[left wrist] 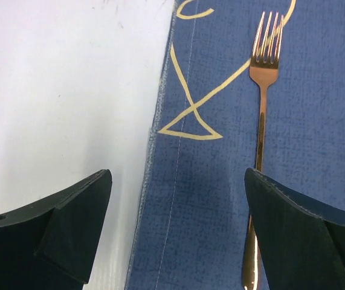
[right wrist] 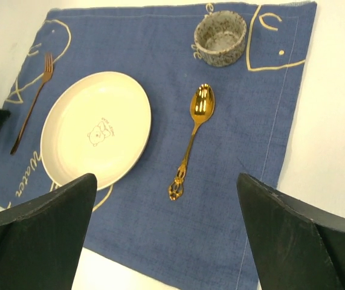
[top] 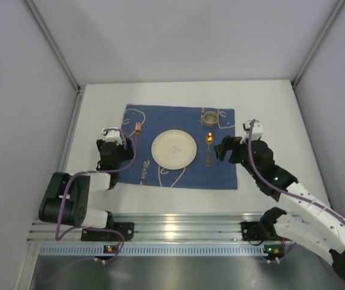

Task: Set the dinner table for one person

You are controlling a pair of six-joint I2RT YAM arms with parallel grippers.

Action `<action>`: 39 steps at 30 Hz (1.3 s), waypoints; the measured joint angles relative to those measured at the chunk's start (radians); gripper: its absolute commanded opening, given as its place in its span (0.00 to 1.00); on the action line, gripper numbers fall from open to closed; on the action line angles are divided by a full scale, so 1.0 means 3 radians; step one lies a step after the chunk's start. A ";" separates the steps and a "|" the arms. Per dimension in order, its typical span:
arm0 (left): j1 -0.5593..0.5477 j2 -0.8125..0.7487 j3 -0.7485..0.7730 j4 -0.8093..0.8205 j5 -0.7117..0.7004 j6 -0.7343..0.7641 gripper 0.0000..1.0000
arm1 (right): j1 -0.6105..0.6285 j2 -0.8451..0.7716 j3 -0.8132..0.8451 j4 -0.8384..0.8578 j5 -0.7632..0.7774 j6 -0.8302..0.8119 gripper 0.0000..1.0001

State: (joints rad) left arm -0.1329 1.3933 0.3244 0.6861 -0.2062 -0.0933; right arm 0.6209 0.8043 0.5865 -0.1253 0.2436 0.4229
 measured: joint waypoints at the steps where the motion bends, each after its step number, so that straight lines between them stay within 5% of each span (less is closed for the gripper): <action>1: 0.0003 0.0066 0.0000 0.0047 0.0025 0.0066 0.96 | 0.0000 -0.0006 -0.0028 0.0042 0.0017 -0.0004 1.00; 8: 0.0305 0.0599 0.0000 0.0837 0.0348 0.0209 0.98 | 0.0000 -0.0187 -0.0196 0.0219 0.0125 -0.0055 1.00; 21: 0.0415 0.0643 -0.0020 0.1074 0.0551 0.0167 0.98 | -0.0060 -0.0277 -0.0610 0.0478 0.0716 -0.0323 1.00; 28: 0.0416 0.0643 -0.0020 0.1114 0.0551 0.0159 0.98 | -0.0682 -0.0017 -0.0916 0.1048 0.0561 -0.1016 1.00; 39: 0.0416 0.0643 -0.0022 0.1132 0.0552 0.0156 0.98 | -0.1567 0.1223 -0.1197 0.2469 0.0020 -0.1514 1.00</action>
State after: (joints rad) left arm -0.0082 1.5864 0.3180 1.0256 -0.0406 -0.0463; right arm 0.1509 1.1713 0.2276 0.6155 0.2497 -0.0315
